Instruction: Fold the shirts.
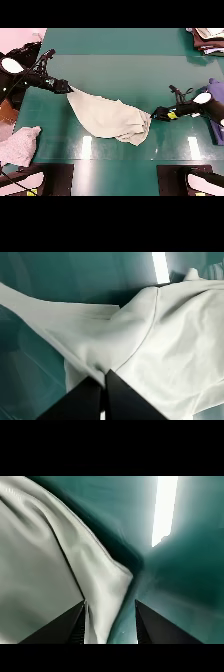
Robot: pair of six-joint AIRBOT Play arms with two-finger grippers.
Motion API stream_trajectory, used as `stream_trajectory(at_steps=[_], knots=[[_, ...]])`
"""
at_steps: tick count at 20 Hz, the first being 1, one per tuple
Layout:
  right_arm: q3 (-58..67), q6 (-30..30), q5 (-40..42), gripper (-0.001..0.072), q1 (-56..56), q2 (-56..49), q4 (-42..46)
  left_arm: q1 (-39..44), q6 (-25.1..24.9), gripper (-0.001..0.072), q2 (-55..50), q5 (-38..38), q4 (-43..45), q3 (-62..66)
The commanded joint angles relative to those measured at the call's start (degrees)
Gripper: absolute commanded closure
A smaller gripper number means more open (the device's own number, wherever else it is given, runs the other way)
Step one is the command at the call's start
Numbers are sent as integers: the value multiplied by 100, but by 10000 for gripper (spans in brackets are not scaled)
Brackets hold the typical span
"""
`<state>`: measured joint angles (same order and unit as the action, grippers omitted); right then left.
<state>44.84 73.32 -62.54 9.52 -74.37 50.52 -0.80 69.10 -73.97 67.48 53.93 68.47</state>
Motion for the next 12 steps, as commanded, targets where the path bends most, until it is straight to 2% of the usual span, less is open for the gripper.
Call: stream_trajectory(at_steps=[1, 3, 4, 5, 9, 12], knots=[[350, 0, 50, 390, 369, -595, 9, -2, 11, 685, 7, 144, -2, 15], [595, -2, 52, 452, 474, -793, 26, -2, 11, 685, 7, 227, -2, 15], [713, -4, 52, 667, 503, -852, 37, -2, 11, 685, 7, 269, 0, 15], [822, -7, 68, 698, 501, -870, 59, -2, 11, 685, 7, 308, -2, 17], [1425, -7, 42, 699, 304, -407, 76, -9, 103, 686, 258, 240, 39, 249], [2223, -7, 17, 699, -118, 387, 74, -9, 118, 686, 721, 256, 310, 1220]])
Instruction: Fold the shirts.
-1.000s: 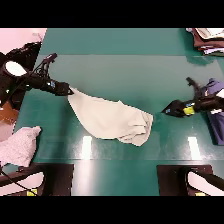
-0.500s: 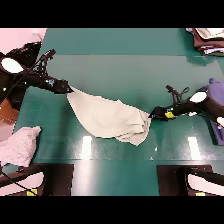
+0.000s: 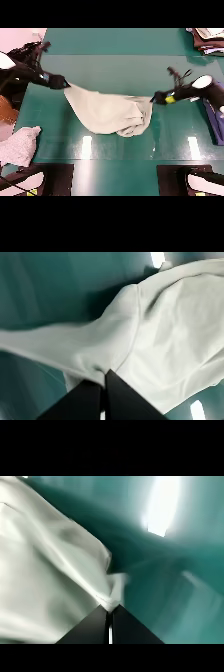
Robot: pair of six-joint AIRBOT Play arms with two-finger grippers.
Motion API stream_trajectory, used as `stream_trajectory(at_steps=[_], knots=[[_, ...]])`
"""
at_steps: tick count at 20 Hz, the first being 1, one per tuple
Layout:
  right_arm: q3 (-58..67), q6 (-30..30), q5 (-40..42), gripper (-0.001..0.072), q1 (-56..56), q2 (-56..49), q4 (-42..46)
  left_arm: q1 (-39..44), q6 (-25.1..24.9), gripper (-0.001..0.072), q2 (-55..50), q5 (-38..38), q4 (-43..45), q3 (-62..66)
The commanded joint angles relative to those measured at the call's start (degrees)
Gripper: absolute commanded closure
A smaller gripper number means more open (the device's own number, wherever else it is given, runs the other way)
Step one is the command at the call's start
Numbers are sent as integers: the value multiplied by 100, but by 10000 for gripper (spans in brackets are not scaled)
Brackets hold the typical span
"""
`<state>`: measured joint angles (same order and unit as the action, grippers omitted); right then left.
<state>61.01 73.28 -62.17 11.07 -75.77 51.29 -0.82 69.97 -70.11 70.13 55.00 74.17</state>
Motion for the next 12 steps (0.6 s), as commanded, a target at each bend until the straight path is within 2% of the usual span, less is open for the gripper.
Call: stream_trajectory(at_steps=[1, 8, 12], knots=[[925, -2, -37, 699, -446, 813, -2, -7, 31, 686, 505, -22, 267, 1034], [2846, -4, -448, 699, -1561, 2218, -2, -4, 39, 685, 1497, -470, 337, 3585], [3786, -7, -968, 699, -2135, 2651, -4, -4, 348, 686, 1779, -914, 334, 4607]])
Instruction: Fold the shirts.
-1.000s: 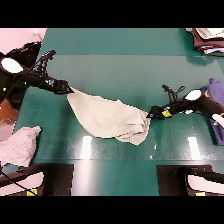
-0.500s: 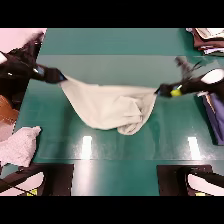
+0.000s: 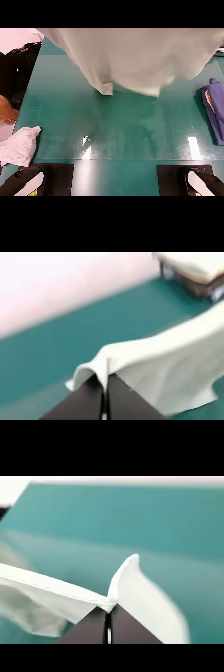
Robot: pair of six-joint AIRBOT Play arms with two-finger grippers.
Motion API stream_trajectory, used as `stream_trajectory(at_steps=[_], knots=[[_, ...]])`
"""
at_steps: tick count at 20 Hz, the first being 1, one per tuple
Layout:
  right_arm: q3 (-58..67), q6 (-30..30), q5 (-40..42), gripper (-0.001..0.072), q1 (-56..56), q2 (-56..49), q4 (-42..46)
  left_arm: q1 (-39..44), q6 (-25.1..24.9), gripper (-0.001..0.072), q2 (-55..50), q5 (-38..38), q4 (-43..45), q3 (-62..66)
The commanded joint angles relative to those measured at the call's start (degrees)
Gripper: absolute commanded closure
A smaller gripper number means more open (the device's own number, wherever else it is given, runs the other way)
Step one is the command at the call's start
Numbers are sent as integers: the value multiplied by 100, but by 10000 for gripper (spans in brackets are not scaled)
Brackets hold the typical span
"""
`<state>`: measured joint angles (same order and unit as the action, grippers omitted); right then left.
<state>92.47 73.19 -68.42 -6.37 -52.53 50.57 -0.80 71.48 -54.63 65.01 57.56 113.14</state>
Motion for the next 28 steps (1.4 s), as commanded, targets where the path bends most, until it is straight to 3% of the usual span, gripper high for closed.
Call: stream_trajectory(at_steps=[1, 6, 9, 13, 16, 19, 23, 28], knots=[[887, 2, -463, 699, -540, 389, 68, -7, 254, 686, 319, -522, 76, 839], [2142, 9, -1095, 699, -1285, 286, 52, -7, 354, 687, 577, -1106, 114, 1233], [2789, 271, -1497, 699, -1392, -181, 44, -7, 551, 687, 520, -975, 852, 1025], [2039, 535, -1665, 699, -549, -935, 155, -7, 970, 686, -26, -409, 1598, -439], [1075, 732, -1663, 699, 601, -1794, 1641, -7, 957, 685, -1108, 520, 1572, -1322], [496, 756, -1392, 699, 1303, -2848, 2653, -7, 953, 685, -2245, 802, 1569, -1989], [614, 765, -588, 699, 1449, -4105, 2304, -7, 833, 685, -3519, 452, 1427, -2159], [1705, 767, -452, 698, 1449, -5206, 2090, -7, 761, 684, -4019, -1137, 1333, -2159]])
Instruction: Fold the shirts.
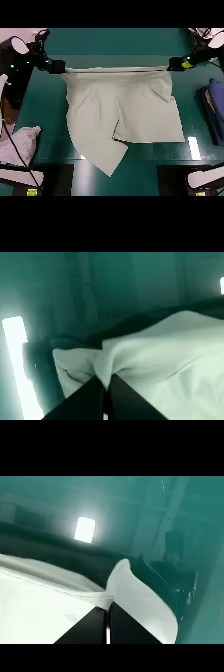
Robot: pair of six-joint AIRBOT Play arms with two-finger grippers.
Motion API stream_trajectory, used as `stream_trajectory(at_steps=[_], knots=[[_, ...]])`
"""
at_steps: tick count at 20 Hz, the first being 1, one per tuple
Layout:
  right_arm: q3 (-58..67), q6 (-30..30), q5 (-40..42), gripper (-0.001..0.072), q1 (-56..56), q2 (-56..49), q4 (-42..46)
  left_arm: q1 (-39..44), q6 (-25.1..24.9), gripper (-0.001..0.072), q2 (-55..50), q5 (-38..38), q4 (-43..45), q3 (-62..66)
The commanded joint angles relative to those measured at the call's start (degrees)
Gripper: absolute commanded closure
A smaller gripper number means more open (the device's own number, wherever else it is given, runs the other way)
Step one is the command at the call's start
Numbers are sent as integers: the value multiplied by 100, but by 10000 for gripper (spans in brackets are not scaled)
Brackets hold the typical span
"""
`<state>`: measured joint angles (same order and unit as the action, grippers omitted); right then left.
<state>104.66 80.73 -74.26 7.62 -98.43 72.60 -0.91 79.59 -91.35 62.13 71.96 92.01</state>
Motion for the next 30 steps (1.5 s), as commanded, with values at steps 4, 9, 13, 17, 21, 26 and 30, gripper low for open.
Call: stream_trajectory(at_steps=[4, 9, 13, 17, 21, 26, 30], knots=[[1021, 140, 72, 678, 50, -977, -114, 4, 0, 635, -358, -1281, -103, -22], [1104, 177, -192, 343, 15, -933, -116, 2, 11, 157, -328, -855, -35, -4], [1001, 2, -1123, 345, -210, -492, -114, -424, 9, 158, 26, 682, -15, -24], [-393, -212, -1110, 344, -525, 636, -372, -890, 13, 158, 1056, 1259, -39, -1322], [-2153, -522, -680, 345, -911, 1749, -1375, -907, 164, 158, 2732, 1145, -492, -4028], [-3418, -527, 9, 345, -1058, 2645, -1458, -907, 297, 158, 4273, 780, -1718, -6579], [-3788, -533, 251, 345, -1058, 3077, -1445, -35, 490, 158, 4428, 573, -1801, -7208]])
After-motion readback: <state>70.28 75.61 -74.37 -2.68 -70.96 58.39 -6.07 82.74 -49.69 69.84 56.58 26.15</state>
